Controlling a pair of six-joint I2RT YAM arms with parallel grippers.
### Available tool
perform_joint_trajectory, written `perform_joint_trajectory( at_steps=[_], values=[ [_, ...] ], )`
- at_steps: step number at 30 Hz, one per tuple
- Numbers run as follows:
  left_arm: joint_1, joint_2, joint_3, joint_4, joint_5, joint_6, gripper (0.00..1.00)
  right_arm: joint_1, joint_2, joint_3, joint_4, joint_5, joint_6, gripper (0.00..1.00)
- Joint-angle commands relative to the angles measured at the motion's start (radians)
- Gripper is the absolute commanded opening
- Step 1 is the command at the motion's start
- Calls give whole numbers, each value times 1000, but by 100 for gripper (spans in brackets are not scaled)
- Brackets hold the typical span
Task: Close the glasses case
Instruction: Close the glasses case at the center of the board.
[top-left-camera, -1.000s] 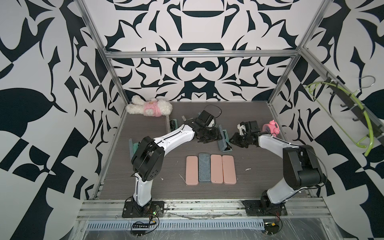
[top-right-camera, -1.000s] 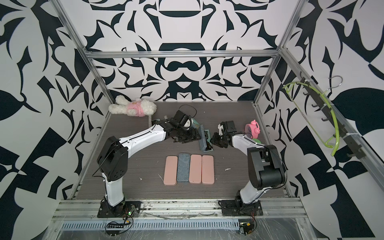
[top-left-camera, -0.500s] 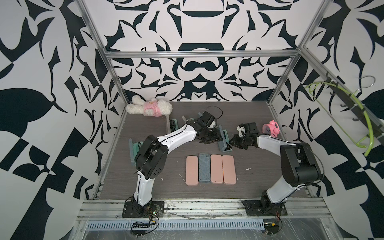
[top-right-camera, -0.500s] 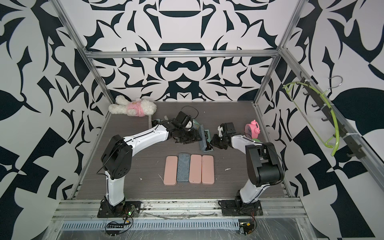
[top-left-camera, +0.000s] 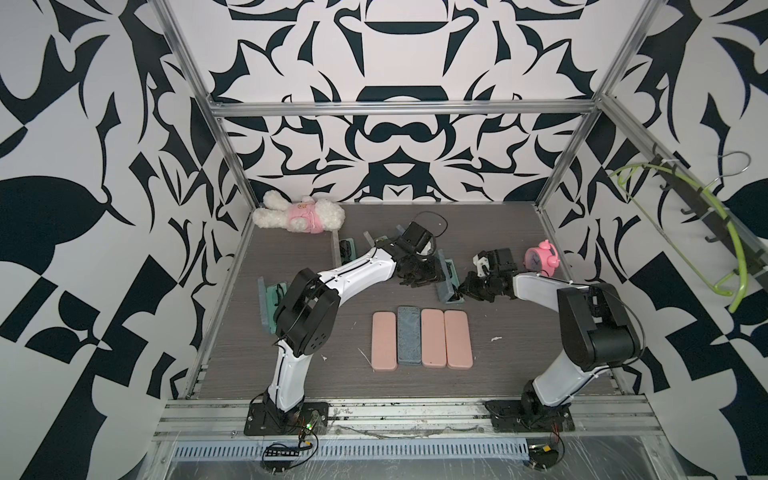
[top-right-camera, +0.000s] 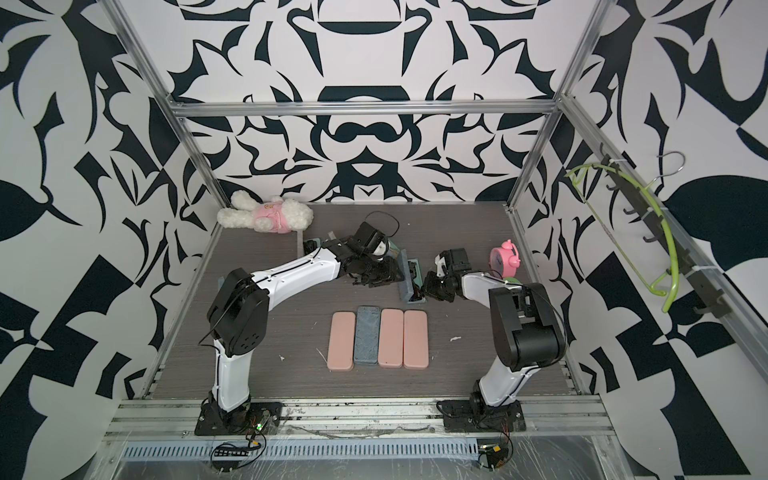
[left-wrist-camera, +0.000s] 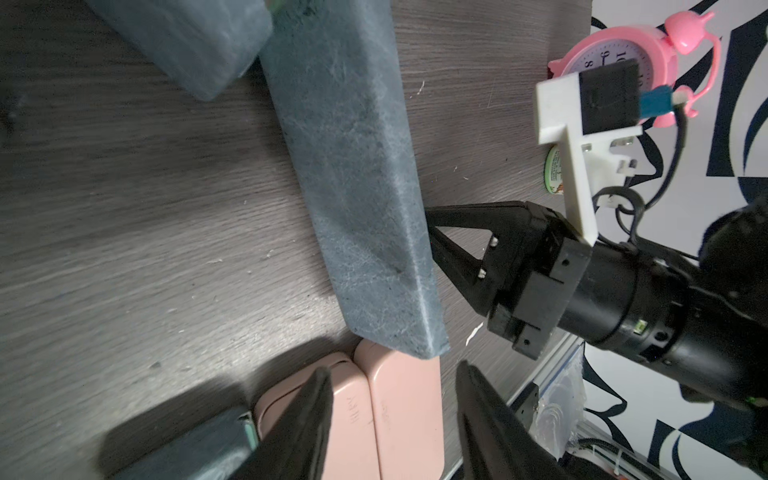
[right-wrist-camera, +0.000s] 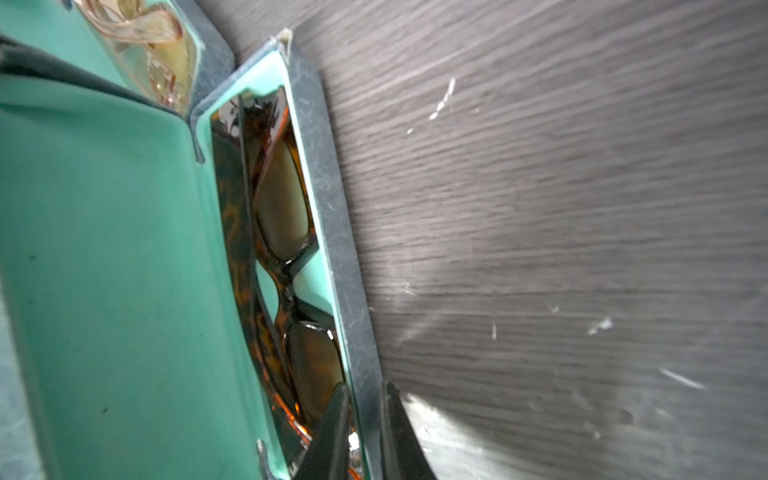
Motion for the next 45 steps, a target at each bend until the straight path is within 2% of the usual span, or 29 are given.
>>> perform_joint_trajectory(
  at_steps=[1, 13, 27, 45],
  values=[
    [-6, 35, 31, -20, 1, -2, 52, -3, -1, -6, 18, -5, 4, 17],
    [-16, 80, 101, -24, 1, -11, 51, -2, 1, -2, 9, -2, -5, 15],
    [-30, 174, 236, -140, -39, 26, 40, -2, 8, 0, 11, -6, -7, 12],
    [-36, 201, 232, -163, -49, 37, 31, -1, 16, 6, 8, -5, -13, 7]
  ],
)
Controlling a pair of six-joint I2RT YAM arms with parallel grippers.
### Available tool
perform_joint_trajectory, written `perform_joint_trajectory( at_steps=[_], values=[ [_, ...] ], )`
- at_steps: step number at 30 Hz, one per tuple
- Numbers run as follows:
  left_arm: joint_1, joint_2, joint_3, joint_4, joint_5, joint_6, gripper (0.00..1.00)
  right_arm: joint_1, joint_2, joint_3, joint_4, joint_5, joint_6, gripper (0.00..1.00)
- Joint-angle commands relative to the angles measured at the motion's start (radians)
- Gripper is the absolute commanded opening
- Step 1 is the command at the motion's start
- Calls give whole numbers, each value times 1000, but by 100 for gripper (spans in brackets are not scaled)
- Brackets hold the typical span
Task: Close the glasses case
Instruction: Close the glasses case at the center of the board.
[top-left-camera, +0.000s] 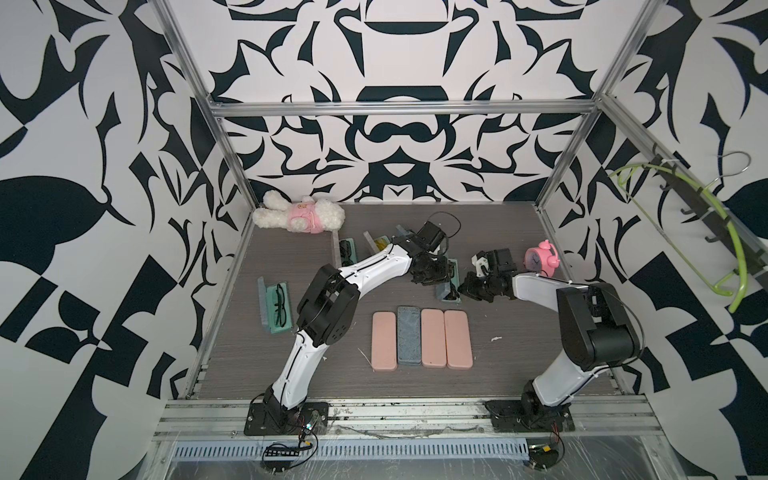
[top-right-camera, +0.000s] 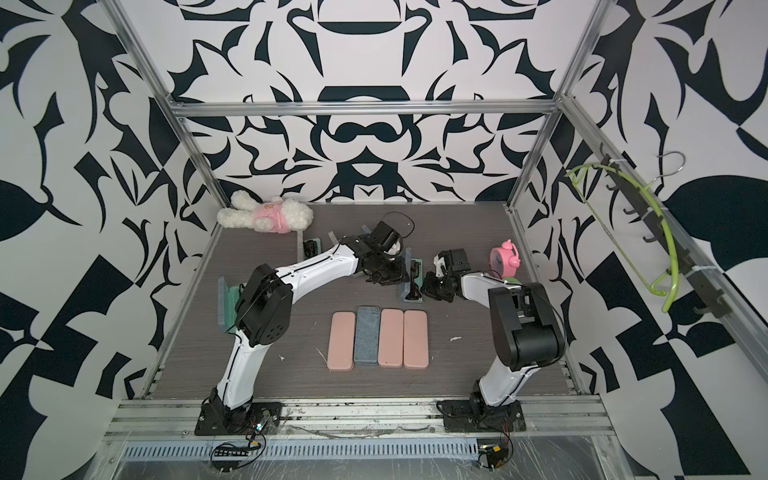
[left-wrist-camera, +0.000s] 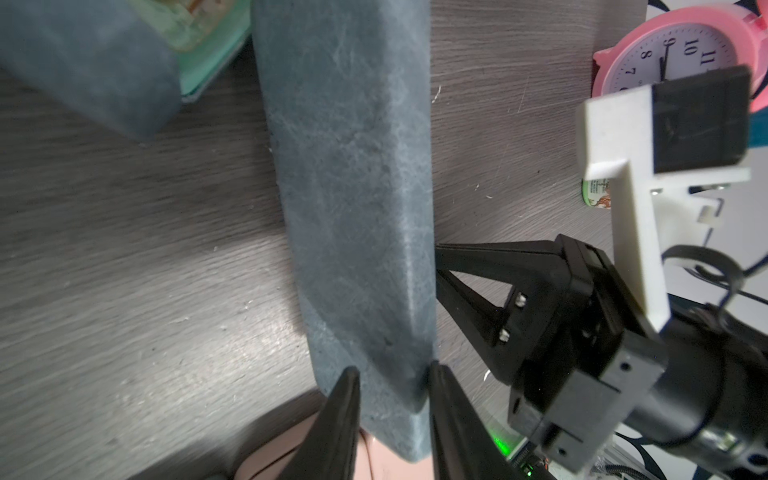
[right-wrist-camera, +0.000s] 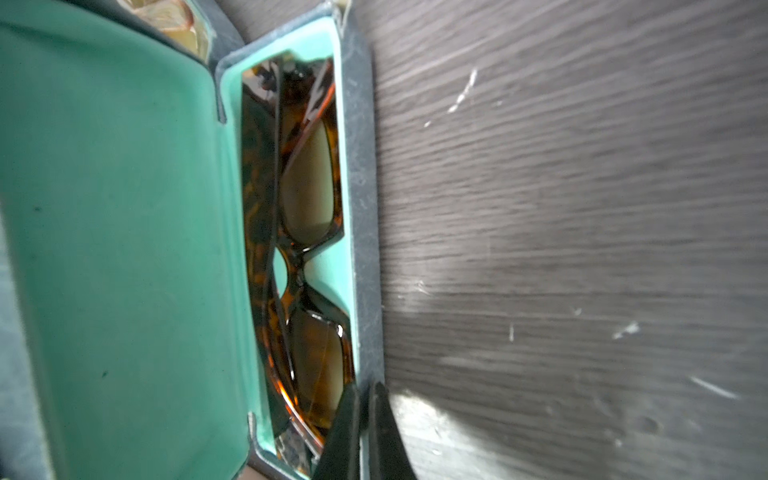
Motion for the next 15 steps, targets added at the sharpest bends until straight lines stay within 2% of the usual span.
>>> perform_joint_trajectory(
  at_steps=[1, 15],
  values=[
    [-7, 18, 6, -47, -5, 17, 30, -2, 13, 6, 2, 14, -4, 7],
    [-15, 35, 16, -42, 4, 7, 22, -1, 15, 7, 2, 14, -7, 6]
  ],
)
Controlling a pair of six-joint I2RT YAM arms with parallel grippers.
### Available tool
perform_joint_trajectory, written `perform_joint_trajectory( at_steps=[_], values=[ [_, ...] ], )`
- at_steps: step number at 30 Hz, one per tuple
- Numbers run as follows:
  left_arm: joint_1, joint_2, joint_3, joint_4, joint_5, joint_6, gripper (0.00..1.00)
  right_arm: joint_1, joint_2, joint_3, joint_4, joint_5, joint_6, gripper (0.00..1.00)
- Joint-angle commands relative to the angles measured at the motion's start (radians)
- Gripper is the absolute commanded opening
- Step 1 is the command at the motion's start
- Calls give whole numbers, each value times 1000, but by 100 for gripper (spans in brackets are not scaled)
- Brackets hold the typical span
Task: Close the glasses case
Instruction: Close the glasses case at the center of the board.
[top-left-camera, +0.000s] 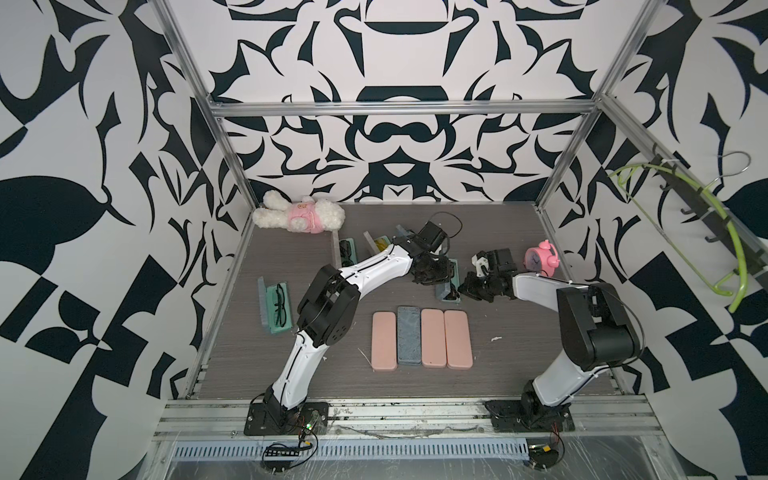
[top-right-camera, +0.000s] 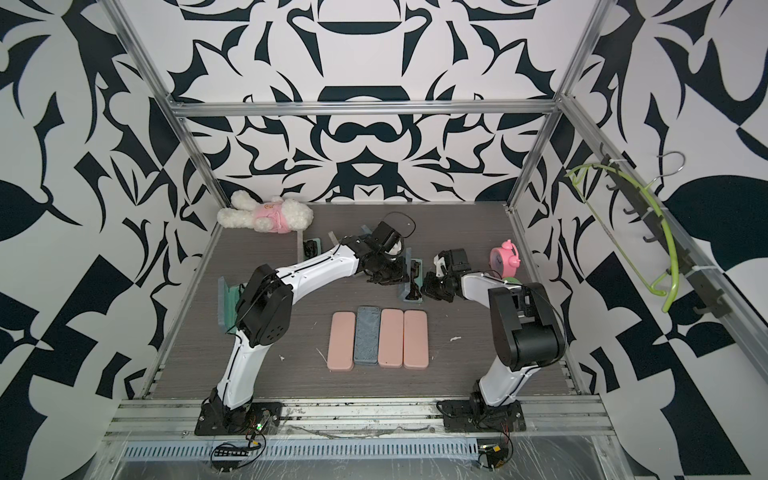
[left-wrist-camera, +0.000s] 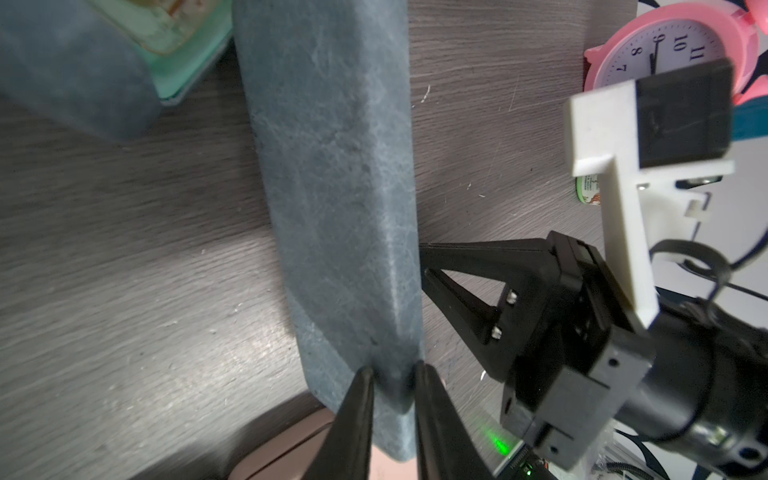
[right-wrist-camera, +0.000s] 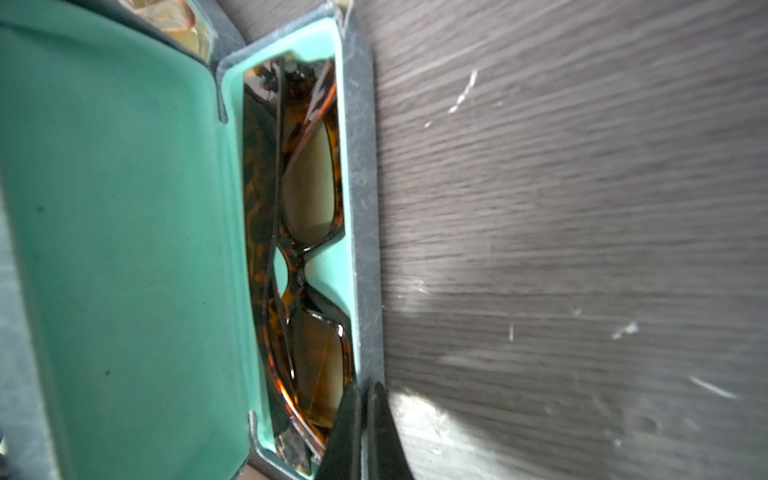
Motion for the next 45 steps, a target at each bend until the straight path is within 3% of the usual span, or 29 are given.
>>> perform_joint_trajectory(
  at_steps=[1, 45],
  values=[
    [-9, 35, 13, -49, 2, 2, 22, -1, 14, 6, 2, 15, -4, 6],
    [-32, 86, 8, 3, 50, -40, 19, -1, 20, 9, -5, 20, -14, 3]
  ],
)
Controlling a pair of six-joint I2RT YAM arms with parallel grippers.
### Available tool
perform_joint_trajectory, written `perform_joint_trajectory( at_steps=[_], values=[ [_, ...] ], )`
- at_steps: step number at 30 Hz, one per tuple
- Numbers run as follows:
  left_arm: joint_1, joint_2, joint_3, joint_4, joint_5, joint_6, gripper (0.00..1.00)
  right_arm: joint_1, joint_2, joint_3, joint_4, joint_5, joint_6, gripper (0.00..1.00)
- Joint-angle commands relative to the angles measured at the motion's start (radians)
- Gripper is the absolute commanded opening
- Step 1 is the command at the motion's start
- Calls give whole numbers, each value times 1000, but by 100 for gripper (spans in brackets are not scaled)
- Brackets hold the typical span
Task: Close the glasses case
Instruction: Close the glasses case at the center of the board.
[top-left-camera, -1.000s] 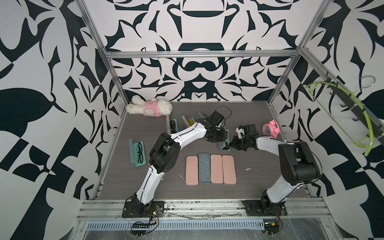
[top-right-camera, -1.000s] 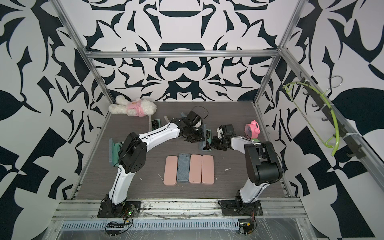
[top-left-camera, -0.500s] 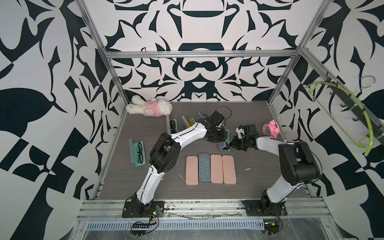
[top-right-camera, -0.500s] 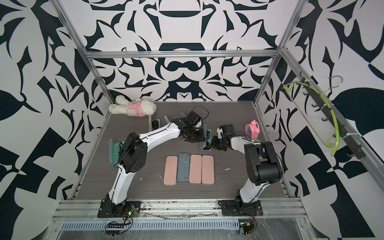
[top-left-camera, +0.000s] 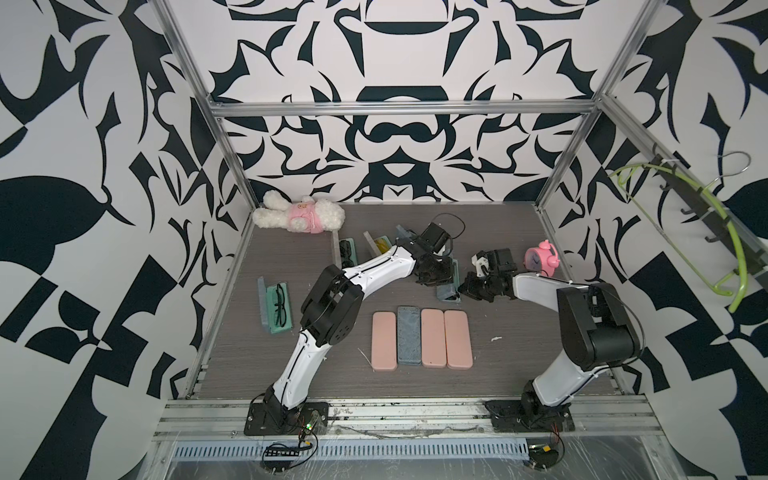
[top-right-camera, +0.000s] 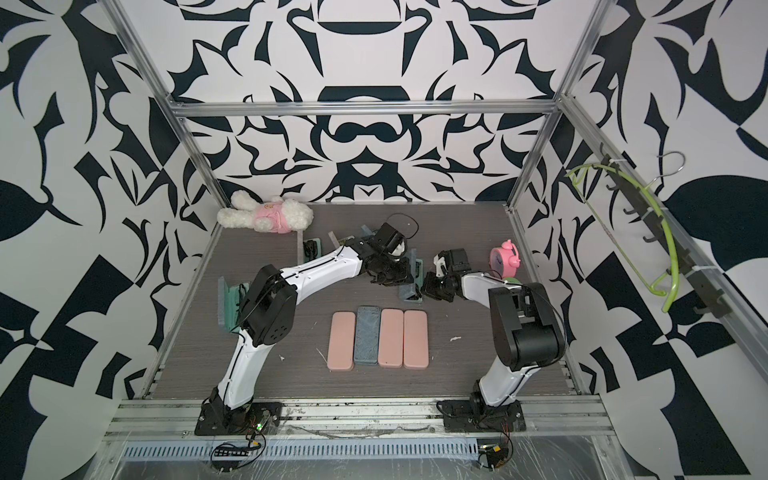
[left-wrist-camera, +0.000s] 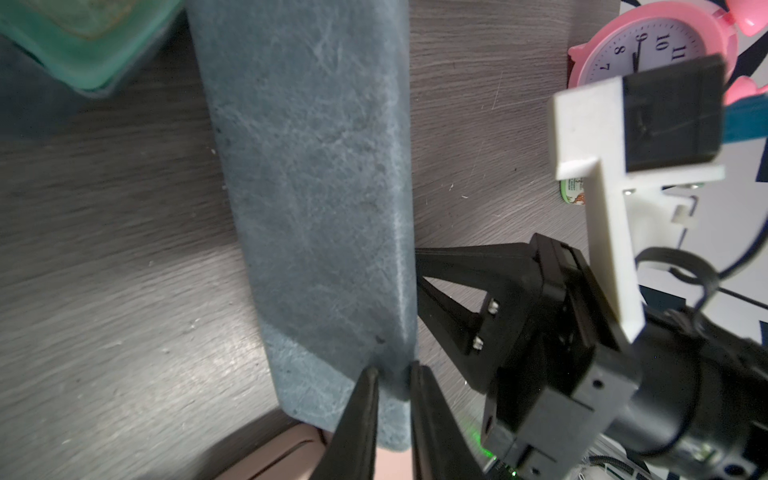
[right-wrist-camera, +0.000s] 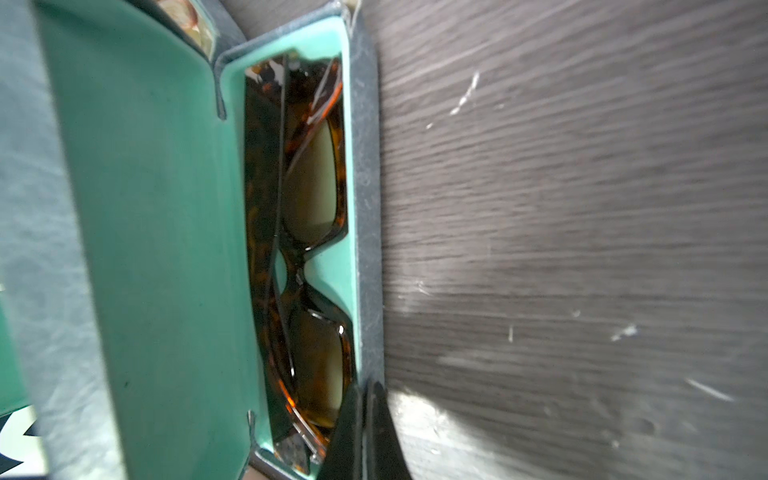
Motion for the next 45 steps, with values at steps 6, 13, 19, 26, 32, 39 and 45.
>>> perform_joint_trajectory(
  at_steps=[6, 13, 19, 26, 32, 39, 45],
  values=[
    [-19, 66, -15, -22, 28, -11, 19, -2, 17, 9, -8, 20, -5, 3],
    [-20, 76, -26, -10, 39, -15, 19, -1, 17, 7, -7, 20, -4, 3],
    [-20, 81, -36, 2, 53, -20, 19, -1, 15, 7, -9, 16, -5, 2],
    [-22, 93, -43, 11, 67, -23, 19, -2, 15, 4, -9, 16, -5, 2],
    [-22, 101, -52, 15, 70, -25, 19, 0, 14, 5, -10, 14, -5, 2],
    [-22, 82, -62, 27, 62, -36, 21, 2, 13, 9, -18, 14, -10, 2],
    [1, 17, -107, 74, 32, -72, 50, 5, 12, 8, -21, 16, -16, 2]
  ],
)
